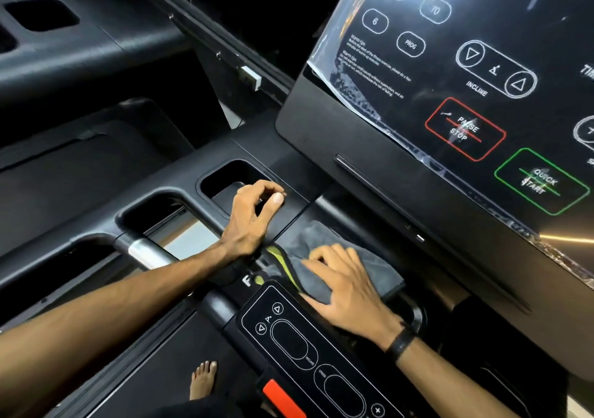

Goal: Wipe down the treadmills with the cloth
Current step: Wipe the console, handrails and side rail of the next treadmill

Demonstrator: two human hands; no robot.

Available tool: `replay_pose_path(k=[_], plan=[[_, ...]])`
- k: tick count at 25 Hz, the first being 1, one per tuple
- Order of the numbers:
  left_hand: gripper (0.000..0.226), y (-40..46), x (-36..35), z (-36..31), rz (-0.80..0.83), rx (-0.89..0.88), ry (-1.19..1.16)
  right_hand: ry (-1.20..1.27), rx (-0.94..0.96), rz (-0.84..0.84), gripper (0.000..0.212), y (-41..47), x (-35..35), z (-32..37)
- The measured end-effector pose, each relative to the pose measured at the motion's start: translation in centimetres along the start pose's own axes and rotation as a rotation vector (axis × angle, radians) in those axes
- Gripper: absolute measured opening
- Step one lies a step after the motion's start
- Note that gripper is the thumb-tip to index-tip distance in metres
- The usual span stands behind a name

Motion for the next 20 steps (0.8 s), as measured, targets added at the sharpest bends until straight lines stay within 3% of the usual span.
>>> replay_pose_path(k=[2,7,12,14,17,20], plan=[[0.039,0.0,-0.1,-0.4,0.002,-0.009,0.029,-0.021,-0.023,-0.02,0.04,-0.5,0.4,-1.6],[0.04,0.2,-0.1,-1.2,0.003,-0.039,0.072,-0.191,-0.324,-0.102,0.044,6.0,-1.0,-1.1],[0.039,0.1,-0.1,-1.1,-0.007,-0.037,0.019,-0.053,-0.084,-0.021,0.04,0.2,-0.3,-0.2],[0.039,-0.1,-0.2,-0.8,0.019,-0.028,0.069,-0.093,-0.095,-0.057,0.038,-2.2,1.2,-2.8],[0.04,-0.7,-0.7,0.1,0.073,0.03,0.165,-0.26,-0.299,-0.161,0.039,0.0,2.1,-5.8],[0.046,-0.5,-0.8,0.5,0.076,0.05,0.19,-0.259,-0.417,-0.164,0.042,4.5,0.7,-3.3]])
Point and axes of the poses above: each hand's wrist, its own y-axis towards the middle knuckle, its own x-axis out of the back of the hand, z = x × y, the point moved 8 cm from there along y, towards the middle knuckle, and after that the axes turned 6 degrees about -x, right-handed, at the moved point
